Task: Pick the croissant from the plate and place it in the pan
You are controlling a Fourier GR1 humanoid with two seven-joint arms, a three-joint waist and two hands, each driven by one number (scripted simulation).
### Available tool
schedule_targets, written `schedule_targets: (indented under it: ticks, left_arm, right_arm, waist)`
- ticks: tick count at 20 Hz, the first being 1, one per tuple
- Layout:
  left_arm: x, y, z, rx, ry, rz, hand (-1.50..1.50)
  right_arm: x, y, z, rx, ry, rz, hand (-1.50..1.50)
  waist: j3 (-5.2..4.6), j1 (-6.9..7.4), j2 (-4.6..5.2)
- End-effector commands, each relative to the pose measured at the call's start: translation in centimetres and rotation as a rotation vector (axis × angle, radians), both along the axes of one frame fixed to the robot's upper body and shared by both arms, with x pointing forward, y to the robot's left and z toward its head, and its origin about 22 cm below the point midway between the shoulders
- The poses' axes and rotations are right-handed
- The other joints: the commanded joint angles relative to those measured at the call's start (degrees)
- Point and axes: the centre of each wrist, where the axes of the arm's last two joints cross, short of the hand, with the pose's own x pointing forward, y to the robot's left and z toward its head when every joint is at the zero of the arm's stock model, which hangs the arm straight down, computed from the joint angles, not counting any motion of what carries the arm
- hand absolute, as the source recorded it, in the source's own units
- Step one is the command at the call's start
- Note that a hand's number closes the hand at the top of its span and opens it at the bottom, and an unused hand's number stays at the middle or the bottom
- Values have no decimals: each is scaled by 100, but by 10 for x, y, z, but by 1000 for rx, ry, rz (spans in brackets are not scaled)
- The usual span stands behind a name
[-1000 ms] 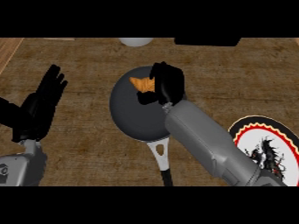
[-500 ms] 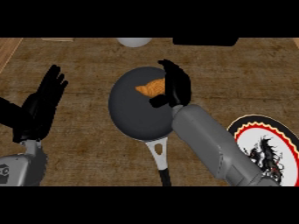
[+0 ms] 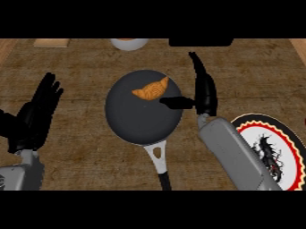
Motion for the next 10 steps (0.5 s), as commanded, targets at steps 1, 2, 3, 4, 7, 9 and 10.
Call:
schedule_targets:
  ticks: [1,2,3,4,7,9,10]
  left_arm:
    - [-7,2,0,6,11,10,0]
    - [6,18,11,1,-8,20,0]
    - [2,14,-3,12,0,23,0]
    - [2,11,1,9,-9,37,0]
    - [-1,6,-2,8,-10,18,0]
    - [-8,10,2,-5,8,17,0]
    - [-3,-4,0,-9,-13,10,0]
  right_arm:
    - [-17,-61,16,111,-52,45,-150]
    - [-34,-51,3,174,-70,69,-150]
    - [-47,-61,-2,197,-72,90,-150]
    - [-52,-76,6,220,-73,123,-150]
    - [-84,-108,-9,235,-57,159,-150]
    - [-110,-119,-12,225,-68,159,-150]
    - [-113,-127,-1,210,-74,178,-150]
  waist:
    - [0,-87,-31]
    - [-1,-105,-16]
    - [-2,-118,-14]
    - [-2,-129,-23]
    - [-3,-51,-7]
    - [-4,-17,-7]
    - [-6,-12,0]
